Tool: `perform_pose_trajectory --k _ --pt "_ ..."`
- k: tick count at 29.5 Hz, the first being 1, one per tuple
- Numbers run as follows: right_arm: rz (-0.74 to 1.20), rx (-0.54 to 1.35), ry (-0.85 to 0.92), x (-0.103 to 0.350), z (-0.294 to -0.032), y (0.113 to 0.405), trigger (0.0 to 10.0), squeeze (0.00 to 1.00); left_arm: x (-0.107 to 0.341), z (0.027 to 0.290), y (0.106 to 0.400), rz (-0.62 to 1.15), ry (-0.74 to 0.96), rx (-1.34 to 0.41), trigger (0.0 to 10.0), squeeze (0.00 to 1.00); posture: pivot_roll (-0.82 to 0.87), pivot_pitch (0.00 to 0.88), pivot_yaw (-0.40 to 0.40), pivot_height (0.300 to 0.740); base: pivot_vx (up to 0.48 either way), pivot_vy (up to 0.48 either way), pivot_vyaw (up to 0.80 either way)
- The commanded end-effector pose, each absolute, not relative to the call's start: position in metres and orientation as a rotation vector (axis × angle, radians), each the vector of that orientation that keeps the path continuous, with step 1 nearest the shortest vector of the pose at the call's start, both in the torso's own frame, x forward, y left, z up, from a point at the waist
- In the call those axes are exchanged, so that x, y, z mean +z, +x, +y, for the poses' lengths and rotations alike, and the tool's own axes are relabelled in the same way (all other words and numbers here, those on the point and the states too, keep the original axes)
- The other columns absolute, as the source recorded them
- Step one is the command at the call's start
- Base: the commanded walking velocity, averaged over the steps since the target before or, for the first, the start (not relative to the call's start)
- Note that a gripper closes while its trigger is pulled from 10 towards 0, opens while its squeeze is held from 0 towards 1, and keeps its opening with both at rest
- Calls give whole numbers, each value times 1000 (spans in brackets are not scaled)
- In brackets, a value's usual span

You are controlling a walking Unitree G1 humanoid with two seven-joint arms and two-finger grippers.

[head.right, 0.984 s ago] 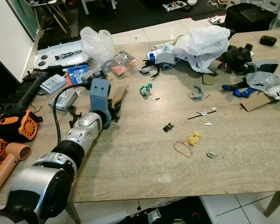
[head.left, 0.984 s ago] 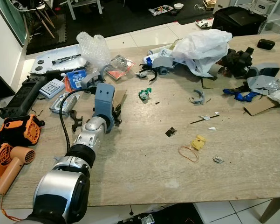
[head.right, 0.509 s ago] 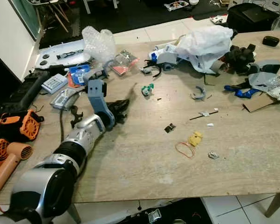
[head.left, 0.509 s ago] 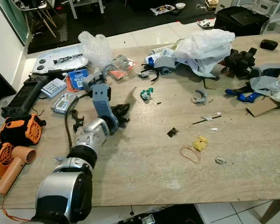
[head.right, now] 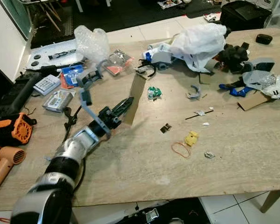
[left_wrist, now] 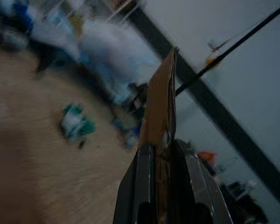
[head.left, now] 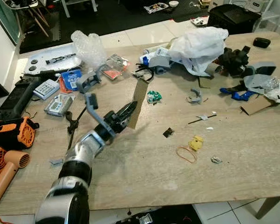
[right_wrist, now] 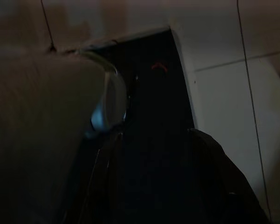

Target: Picking trash to rubbish bin

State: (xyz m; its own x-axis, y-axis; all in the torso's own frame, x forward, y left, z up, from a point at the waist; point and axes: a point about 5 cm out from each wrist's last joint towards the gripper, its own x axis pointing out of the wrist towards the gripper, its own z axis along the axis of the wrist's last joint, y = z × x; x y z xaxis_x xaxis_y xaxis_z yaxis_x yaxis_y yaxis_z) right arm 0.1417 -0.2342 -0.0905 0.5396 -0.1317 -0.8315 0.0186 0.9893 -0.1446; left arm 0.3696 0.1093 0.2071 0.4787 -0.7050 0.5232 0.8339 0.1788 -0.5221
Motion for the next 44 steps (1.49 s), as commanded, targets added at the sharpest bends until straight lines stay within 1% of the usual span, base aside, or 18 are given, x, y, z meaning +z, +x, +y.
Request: perform_pose_trajectory --k 1,2,3,4,5,6,7,10,12,14,18,21,24,25,27,32,39,44 --pt "1048 -72 -123 -96 -230 130 10000 0 209 115 366 -207 -865 -1111 10000 0 -283 222 113 740 0 0 0" --pt "1046 -67 -125 -96 -229 131 10000 0 210 116 367 -214 -869 -1101 10000 0 -278 217 110 740 0 0 0" --pt "1045 -62 -127 -96 -229 133 10000 0 211 118 366 -223 -888 -1102 7137 0 -269 202 106 740 0 0 0" --pt "1045 -58 -130 -95 -228 135 10000 0 211 120 365 -230 -901 -1104 7137 0 -269 202 106 740 0 0 0" --pt "1044 -54 -132 -95 -228 136 10000 0 212 121 364 -234 -903 -1105 4471 0 -264 198 105 740 0 0 0" --pt "1044 -51 -133 -95 -227 137 10000 0 212 121 363 -245 -905 -1109 3059 0 -260 193 103 740 0 0 0" --pt "1044 -49 -134 -95 -227 138 10000 0 212 122 361 -250 -909 -1113 0 0 -255 187 103 740 0 0 0" --pt "1046 -42 -138 -94 -225 142 10000 0 211 121 355 -252 -918 -1124 0 0 -243 164 99 740 0 0 0" --pt "1046 -42 -138 -94 -225 142 10000 0 211 121 355 -252 -918 -1124 0 0 -243 164 99 740 0 0 0" --pt "1049 -34 -142 -93 -223 145 10000 0 207 119 347 -250 -922 -1132 0 0 -232 150 95 740 0 0 0" --pt "1054 -23 -145 -93 -221 147 10000 0 200 117 339 -241 -927 -1132 0 0 -221 137 91 740 0 0 0" --pt "1056 -20 -145 -94 -220 147 10000 0 198 117 336 -236 -929 -1124 0 0 -214 131 89 740 0 0 0" --pt "1061 -3 -149 -94 -216 149 10000 0 188 116 331 -199 -930 -1072 0 0 -197 119 80 740 0 0 0" --pt "1062 1 -151 -94 -216 150 10000 0 185 115 330 -189 -930 -1058 10000 0 -197 119 80 740 0 0 0" --pt "1063 14 -155 -93 -213 152 10000 0 177 113 326 -156 -932 -1016 10000 0 -182 112 73 740 0 0 0" --pt "1066 31 -165 -93 -211 156 10000 0 171 111 322 -148 -943 -962 10000 0 -161 99 65 740 0 0 0" --pt "1082 64 -179 -94 -203 155 10000 0 171 99 317 -134 -923 -963 10000 0 -143 91 62 740 -269 0 0" --pt "1098 78 -190 -96 -202 151 10000 0 171 97 315 -134 -912 -965 10000 0 -131 85 53 740 -282 0 0"
